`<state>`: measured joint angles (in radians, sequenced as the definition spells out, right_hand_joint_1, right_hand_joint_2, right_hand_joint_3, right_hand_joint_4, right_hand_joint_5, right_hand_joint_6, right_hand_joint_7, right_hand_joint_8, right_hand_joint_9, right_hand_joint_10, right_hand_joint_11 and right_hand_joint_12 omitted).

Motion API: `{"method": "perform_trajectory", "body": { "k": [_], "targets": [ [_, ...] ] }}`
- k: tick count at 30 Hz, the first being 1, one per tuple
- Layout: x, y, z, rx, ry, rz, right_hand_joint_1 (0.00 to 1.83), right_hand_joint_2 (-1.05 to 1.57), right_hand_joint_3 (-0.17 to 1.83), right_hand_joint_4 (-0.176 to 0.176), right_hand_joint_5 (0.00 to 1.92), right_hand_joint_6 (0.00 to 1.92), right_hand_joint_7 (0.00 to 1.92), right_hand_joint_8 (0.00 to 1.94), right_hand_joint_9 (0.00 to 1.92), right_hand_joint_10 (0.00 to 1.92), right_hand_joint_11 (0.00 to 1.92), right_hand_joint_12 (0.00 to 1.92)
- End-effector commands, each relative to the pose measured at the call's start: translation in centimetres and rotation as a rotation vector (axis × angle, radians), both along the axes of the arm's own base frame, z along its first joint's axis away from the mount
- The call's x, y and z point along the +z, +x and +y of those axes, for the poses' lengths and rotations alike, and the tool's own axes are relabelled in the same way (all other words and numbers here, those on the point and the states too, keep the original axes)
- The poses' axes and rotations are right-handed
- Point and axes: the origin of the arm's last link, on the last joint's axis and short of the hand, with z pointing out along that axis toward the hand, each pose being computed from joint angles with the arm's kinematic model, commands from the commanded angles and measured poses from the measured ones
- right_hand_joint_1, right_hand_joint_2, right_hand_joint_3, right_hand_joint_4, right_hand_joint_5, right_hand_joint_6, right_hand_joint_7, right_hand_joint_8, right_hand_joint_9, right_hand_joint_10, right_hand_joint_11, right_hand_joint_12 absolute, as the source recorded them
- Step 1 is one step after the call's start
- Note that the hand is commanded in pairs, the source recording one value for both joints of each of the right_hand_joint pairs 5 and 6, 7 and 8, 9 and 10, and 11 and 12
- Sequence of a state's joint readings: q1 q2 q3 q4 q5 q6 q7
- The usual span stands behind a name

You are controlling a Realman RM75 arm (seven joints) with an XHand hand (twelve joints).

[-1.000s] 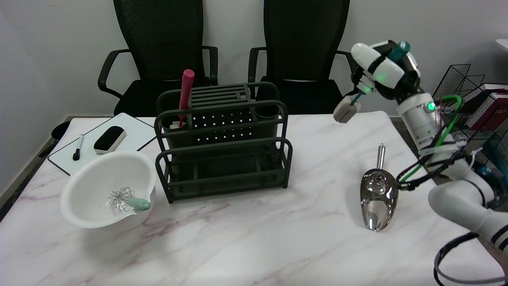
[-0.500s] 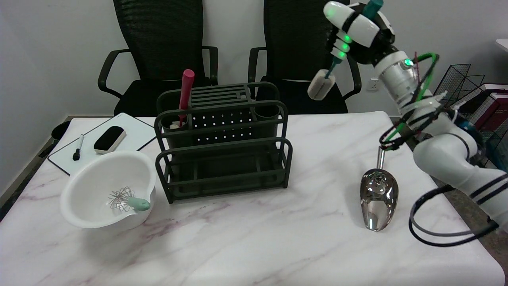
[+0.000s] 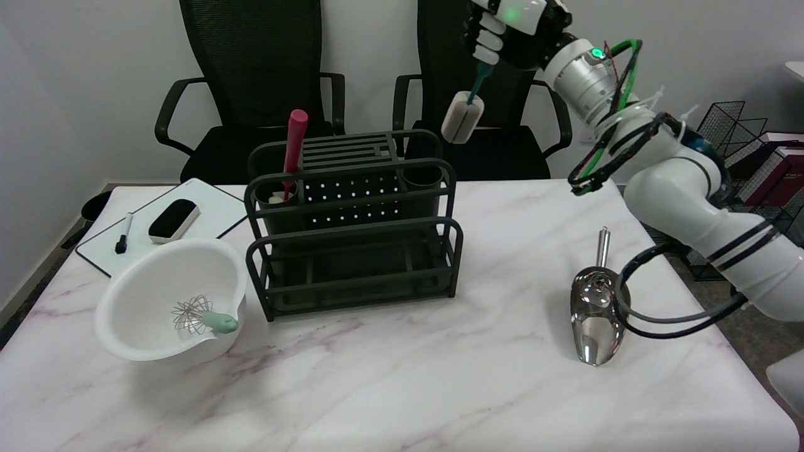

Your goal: Place the blue sponge bottle brush into the kitchen storage rack.

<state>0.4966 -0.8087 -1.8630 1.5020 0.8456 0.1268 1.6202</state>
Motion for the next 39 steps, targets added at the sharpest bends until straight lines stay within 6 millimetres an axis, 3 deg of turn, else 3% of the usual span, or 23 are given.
{"method": "perform_trajectory", "body": {
  "k": [1,19,28,39],
  "targets": [
    [-4.4,1.0,-3.5,-0.111,0.113,-0.006,0.99,1.57,0.41,0.0,1.92,1.92,1.92,1.92,1.92,1.92,1.92,1.92],
    [-6.7,-1.6,-5.5,-0.172,0.134,-0.01,0.99,1.57,0.37,0.0,1.92,1.92,1.92,1.92,1.92,1.92,1.92,1.92],
    [-6.2,-2.6,-5.8,-0.176,0.112,-0.012,0.99,1.57,0.36,0.0,1.92,1.92,1.92,1.92,1.92,1.92,1.92,1.92],
    [-4.6,-1.6,-5.5,-0.105,0.064,0.007,0.99,1.57,0.35,0.0,1.92,1.92,1.92,1.92,1.92,1.92,1.92,1.92]
  ]
}}
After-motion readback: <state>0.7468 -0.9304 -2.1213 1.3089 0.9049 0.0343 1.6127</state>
